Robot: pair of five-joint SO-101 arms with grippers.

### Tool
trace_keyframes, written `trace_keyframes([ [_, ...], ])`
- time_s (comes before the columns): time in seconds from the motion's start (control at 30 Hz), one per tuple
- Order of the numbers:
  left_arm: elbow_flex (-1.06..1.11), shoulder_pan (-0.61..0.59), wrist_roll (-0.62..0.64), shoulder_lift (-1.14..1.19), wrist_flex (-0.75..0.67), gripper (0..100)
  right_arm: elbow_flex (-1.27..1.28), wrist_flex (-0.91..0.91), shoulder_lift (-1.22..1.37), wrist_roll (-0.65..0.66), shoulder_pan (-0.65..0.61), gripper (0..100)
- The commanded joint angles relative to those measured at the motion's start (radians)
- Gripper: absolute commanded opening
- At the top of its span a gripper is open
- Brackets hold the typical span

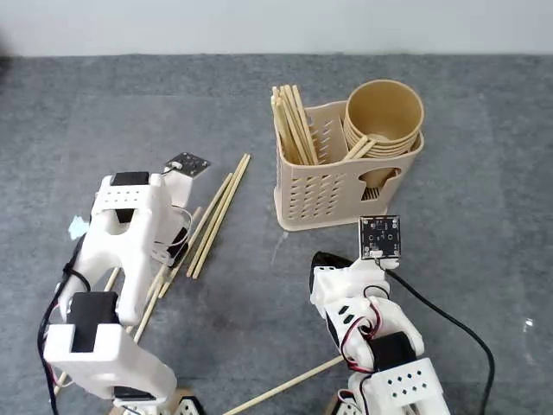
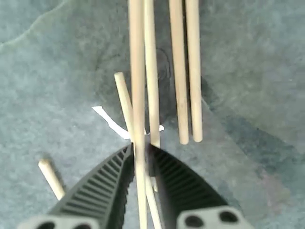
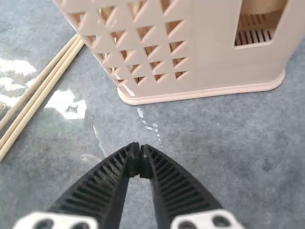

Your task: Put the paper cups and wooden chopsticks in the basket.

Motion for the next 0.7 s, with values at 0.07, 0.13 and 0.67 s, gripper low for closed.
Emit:
trace_keyframes([
  [0.07, 0.019, 0.0, -0.002, -0.052, -0.04, 9, -0.005, -0.005, -0.015, -0.005, 0.005, 1.0],
  [0.13, 0.045, 0.0, -0.002, -0.052, -0.081, 9, -0.005, -0.005, -0.015, -0.005, 0.005, 1.0],
  [0.67, 0.125, 0.009, -0.006, -0.052, -0.135, 2, -0.005, -0.005, -0.015, -0.005, 0.005, 1.0],
])
